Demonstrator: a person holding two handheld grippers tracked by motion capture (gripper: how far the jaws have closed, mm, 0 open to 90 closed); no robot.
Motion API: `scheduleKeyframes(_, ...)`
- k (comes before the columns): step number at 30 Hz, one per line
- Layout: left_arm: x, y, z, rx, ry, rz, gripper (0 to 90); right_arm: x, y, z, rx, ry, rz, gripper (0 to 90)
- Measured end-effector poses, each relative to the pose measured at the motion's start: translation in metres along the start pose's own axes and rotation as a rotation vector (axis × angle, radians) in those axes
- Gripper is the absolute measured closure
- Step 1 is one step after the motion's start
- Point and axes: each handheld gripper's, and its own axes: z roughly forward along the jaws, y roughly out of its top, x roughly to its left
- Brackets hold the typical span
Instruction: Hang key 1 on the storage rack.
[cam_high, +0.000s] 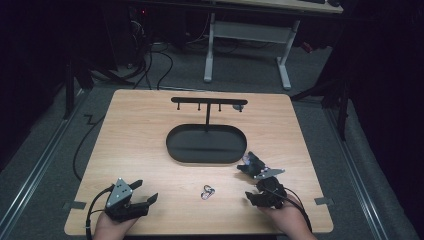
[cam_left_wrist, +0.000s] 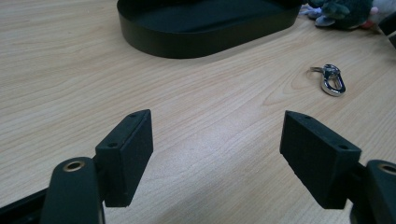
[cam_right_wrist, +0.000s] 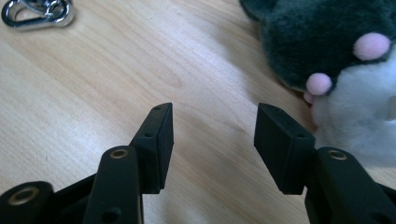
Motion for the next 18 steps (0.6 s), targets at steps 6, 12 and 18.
scheduleKeyframes(6,-0.0016,-0.0006,-0.0011,0.004,-0.008,-0.002,26.4,0.0042,0.0015,-0.002,0.046,-0.011,-0.06,45.5)
scheduleKeyframes(12,-0.0057,-0.001,0.0016,0.018,-0.022,0.021,26.4,0.0018,0.0045,-0.0058,0.102,-0.017,-0.099,47.5)
scheduleKeyframes(18,-0.0061,-0.0014,0.0024,0.022,-0.028,0.022,26.4,0.0011,0.007,-0.003,0.178,0.007,-0.111,44.6)
